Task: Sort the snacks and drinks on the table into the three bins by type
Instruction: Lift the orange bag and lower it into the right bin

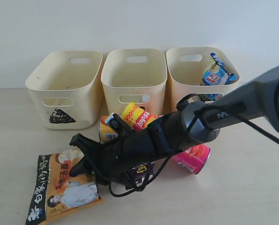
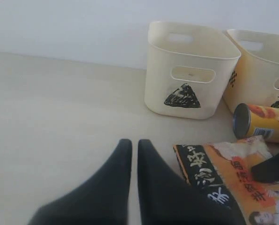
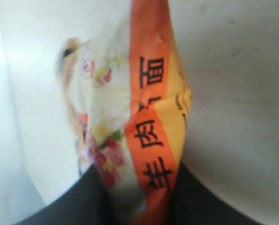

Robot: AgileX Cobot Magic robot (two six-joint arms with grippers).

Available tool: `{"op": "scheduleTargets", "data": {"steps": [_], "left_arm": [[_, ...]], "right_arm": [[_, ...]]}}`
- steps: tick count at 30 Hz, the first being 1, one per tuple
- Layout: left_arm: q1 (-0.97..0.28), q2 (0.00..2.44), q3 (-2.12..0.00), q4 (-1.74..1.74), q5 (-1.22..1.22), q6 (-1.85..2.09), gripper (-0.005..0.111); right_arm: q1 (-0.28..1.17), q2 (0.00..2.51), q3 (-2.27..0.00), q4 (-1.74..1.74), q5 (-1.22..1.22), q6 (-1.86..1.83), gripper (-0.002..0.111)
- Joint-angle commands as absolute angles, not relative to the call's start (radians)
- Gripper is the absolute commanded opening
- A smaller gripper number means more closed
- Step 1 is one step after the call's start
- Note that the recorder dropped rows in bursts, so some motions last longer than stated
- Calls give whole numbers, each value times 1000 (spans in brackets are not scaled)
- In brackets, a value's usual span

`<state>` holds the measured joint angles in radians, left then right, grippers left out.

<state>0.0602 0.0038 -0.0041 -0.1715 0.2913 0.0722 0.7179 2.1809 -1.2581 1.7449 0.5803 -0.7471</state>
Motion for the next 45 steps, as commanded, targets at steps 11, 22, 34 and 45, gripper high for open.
{"op": "scheduleTargets", "data": {"steps": [11,22,34,45], "left_arm": [[64,0,0,-167,284,77,4],[64,0,0,-167,284,77,4],[64,0,0,-167,284,77,4],[64,0,0,-167,284,77,4]], "right_arm": [[717,2011,-1259,1744,634,-784,0],[650,1886,-1259,1744,665,-799,0],[375,1741,-1259,1709,731,-792,0],[76,1710,-1259,1672,748,-796,0]]}}
